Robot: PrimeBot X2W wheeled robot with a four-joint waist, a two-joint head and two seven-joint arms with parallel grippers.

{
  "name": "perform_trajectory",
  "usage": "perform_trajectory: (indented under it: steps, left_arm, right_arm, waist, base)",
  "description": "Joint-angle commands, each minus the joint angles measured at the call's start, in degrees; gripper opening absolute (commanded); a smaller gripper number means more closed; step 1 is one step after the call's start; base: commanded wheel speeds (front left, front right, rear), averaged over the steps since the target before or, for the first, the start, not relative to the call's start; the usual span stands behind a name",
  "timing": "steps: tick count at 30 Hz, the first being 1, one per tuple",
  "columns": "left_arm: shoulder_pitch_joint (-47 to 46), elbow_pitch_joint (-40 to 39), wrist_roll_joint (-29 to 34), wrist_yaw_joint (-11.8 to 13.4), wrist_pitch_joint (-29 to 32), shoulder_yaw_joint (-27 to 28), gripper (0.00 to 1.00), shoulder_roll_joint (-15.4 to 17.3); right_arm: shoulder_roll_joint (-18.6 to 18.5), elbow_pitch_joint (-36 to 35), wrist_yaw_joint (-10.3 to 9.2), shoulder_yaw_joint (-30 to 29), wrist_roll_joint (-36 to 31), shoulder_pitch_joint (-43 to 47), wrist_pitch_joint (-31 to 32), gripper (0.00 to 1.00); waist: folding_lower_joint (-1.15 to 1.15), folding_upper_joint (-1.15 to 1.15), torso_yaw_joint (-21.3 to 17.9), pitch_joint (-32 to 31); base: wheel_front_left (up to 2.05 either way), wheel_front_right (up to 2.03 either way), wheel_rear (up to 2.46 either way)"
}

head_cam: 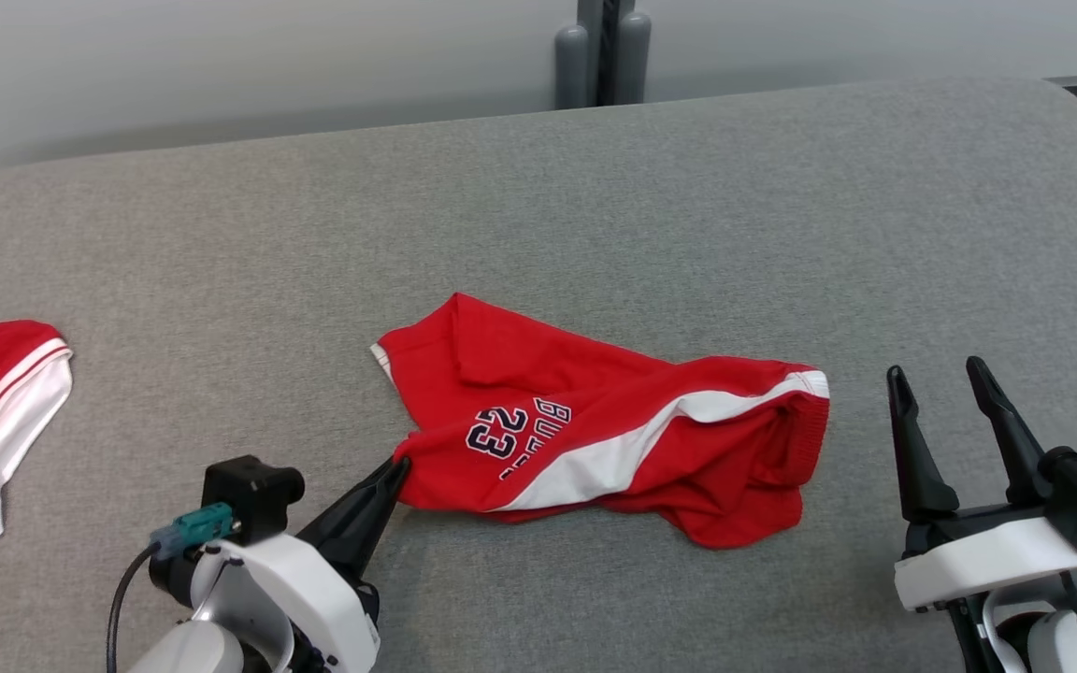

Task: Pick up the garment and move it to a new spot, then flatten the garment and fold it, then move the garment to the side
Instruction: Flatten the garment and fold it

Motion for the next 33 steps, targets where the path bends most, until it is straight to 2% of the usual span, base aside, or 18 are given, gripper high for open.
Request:
perform_trajectory:
  steps: [1, 6, 9, 12, 16, 19, 22, 27, 28, 33]
  left_arm:
    - [2.0, -3.4, -0.6, 1.5, 0.3, 0.7, 0.0, 1.0]
    - [7.7, -17.3, -1.2, 7.0, 2.8, 1.8, 0.0, 3.6]
    - [10.1, -24.3, -1.7, 9.5, 4.0, 2.9, 0.0, 5.3]
    - [10.4, -29.7, -2.0, 10.7, 5.5, 3.4, 0.0, 6.2]
    - [6.8, -31.0, -1.0, 11.8, 7.5, 4.6, 0.0, 7.3]
    - [3.4, -27.7, -1.1, 11.9, 8.5, 5.3, 0.0, 6.4]
    - [-0.4, -21.7, -2.1, 11.0, 8.9, 5.3, 0.0, 4.4]
    - [-6.1, -8.1, -4.4, 9.0, 9.4, 5.0, 0.0, 0.2]
    - [-8.1, -2.4, -5.3, 8.3, 9.3, 5.0, 0.0, -1.7]
    - [-12.3, 9.6, -5.9, 6.6, 8.1, 4.7, 0.0, -5.1]
  right_arm:
    - [-0.2, -0.3, 0.01, -0.5, -0.2, 0.3, -0.1, 1.0]
    - [-0.2, -1.1, 0.01, -2.1, -0.4, 0.5, 0.2, 1.0]
    - [-0.2, -1.6, 0.01, -3.0, -0.4, 0.6, 0.4, 1.0]
    - [-0.2, -2.1, 0.01, -3.8, -0.4, 0.3, 0.5, 1.0]
    - [-0.2, -2.4, 0.01, -3.5, 0.1, -0.7, 0.4, 1.0]
    - [-0.2, -2.0, 0.01, -2.9, 0.5, -1.4, 0.1, 1.0]
    - [-0.2, -1.4, 0.01, -2.1, 0.8, -1.8, -0.3, 1.0]
    - [-0.2, -0.3, 0.01, -0.9, 1.3, -2.5, -0.8, 1.0]
    - [-0.2, 0.1, 0.01, -0.7, 1.6, -2.6, -1.0, 1.0]
    - [-0.2, 0.9, 0.01, -0.1, 1.8, -2.8, -1.4, 1.0]
  waist:
    - [0.0, 0.0, 1.4, -0.3]
    - [0.0, 0.0, 4.2, -0.3]
    - [0.0, 0.0, 5.4, -0.1]
    - [0.0, 0.0, 6.1, 0.4]
    - [0.0, 0.0, 5.4, 1.3]
    - [0.0, 0.0, 3.6, 1.9]
    - [0.0, 0.0, 1.2, 2.3]
    - [0.0, 0.0, -2.8, 3.0]
    - [0.0, 0.0, -4.0, 3.3]
    - [0.0, 0.0, -5.8, 3.6]
  base:
    - [0.0, 0.0, 0.0]
    - [0.0, 0.0, 0.0]
    - [0.0, 0.0, 0.0]
    - [0.0, 0.0, 0.0]
    - [0.0, 0.0, 0.0]
    - [0.0, 0.0, 0.0]
    - [0.0, 0.0, 0.0]
    - [0.0, 0.0, 0.0]
    - [0.0, 0.0, 0.0]
    - [0.0, 0.0, 0.0]
